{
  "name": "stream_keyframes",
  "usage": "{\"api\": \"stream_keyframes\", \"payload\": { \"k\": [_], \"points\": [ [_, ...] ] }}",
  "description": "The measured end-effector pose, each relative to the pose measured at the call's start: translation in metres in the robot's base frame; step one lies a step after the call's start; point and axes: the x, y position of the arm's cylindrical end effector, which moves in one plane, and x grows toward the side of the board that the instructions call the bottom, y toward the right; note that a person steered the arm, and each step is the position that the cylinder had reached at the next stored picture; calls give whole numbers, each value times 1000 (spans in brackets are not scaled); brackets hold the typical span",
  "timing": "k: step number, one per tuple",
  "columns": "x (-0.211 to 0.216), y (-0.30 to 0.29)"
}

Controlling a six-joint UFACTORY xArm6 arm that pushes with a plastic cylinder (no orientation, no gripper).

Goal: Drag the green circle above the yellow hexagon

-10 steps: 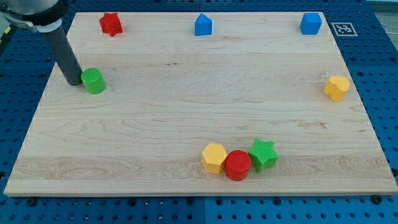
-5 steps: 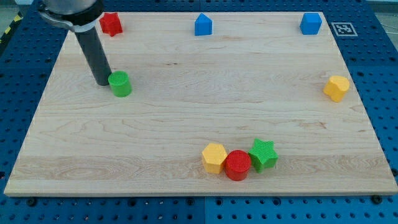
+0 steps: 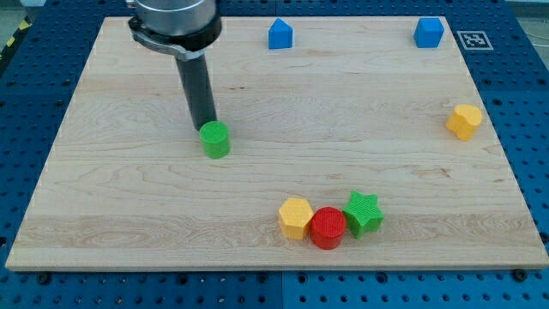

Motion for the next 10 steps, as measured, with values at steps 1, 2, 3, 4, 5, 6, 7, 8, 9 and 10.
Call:
{"api": "stream_keyframes", "payload": {
  "k": [1,2,3,4,5,6,7,8,9,10],
  "points": [
    [11,11],
    [11,12],
    [11,11],
    [4,-6],
    [3,-12],
    [-2,-15],
    [-5,-15],
    [-4,-15],
    [3,-13],
    [8,-7]
  ]
}}
